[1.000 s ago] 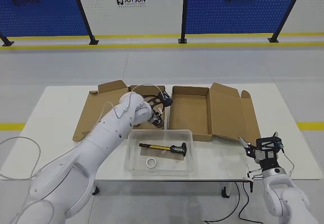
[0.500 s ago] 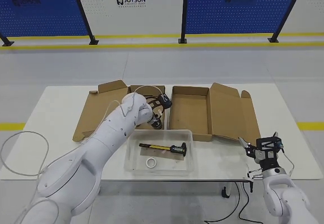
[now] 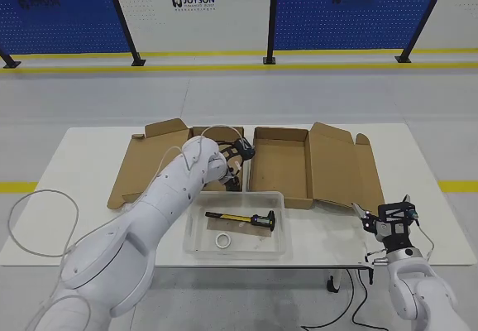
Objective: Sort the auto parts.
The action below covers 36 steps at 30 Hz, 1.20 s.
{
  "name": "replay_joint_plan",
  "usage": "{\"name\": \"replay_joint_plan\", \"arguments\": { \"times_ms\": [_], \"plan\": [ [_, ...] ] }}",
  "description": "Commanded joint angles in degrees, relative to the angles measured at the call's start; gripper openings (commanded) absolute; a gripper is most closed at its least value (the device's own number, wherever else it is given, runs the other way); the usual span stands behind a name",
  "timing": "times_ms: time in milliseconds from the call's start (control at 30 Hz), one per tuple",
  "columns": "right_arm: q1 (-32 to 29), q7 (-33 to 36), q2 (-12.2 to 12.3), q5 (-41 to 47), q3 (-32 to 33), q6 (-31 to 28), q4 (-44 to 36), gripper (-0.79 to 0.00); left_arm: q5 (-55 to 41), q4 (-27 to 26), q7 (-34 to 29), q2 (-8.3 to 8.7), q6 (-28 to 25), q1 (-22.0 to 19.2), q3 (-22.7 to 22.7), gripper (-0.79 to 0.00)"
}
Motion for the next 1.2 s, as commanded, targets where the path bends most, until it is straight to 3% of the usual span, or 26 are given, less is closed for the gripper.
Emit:
{"name": "replay_joint_plan", "arguments": {
  "times_ms": [0, 300, 567, 733, 933, 1033, 1167],
  "plan": [
    [0.0, 0.0, 0.0, 0.0, 0.0, 0.0, 0.0, 0.0, 0.1, 0.3, 0.1, -0.18, -0.1, -0.1, 0.0, -0.622],
    [0.0, 0.0, 0.0, 0.0, 0.0, 0.0, 0.0, 0.0, 1.4, -0.6, 2.3, -0.35, 0.0, -1.3, -1.0, -0.625],
    [0.0, 0.0, 0.0, 0.0, 0.0, 0.0, 0.0, 0.0, 2.8, -9.0, 2.6, 2.43, -1.7, -0.2, -4.5, -0.585],
    [0.0, 0.0, 0.0, 0.0, 0.0, 0.0, 0.0, 0.0, 3.6, -22.0, -1.5, 6.08, -1.5, 4.4, -9.5, -0.579],
    [0.0, 0.0, 0.0, 0.0, 0.0, 0.0, 0.0, 0.0, 5.2, -44.2, -11.1, 11.38, -1.0, 15.6, -18.7, -0.576],
    [0.0, 0.0, 0.0, 0.0, 0.0, 0.0, 0.0, 0.0, 5.2, -52.7, -14.1, 13.28, -1.0, 21.3, -23.2, -0.573],
    [0.0, 0.0, 0.0, 0.0, 0.0, 0.0, 0.0, 0.0, 5.2, -60.0, -16.2, 14.84, -1.2, 27.0, -27.1, -0.573]
  ]
}}
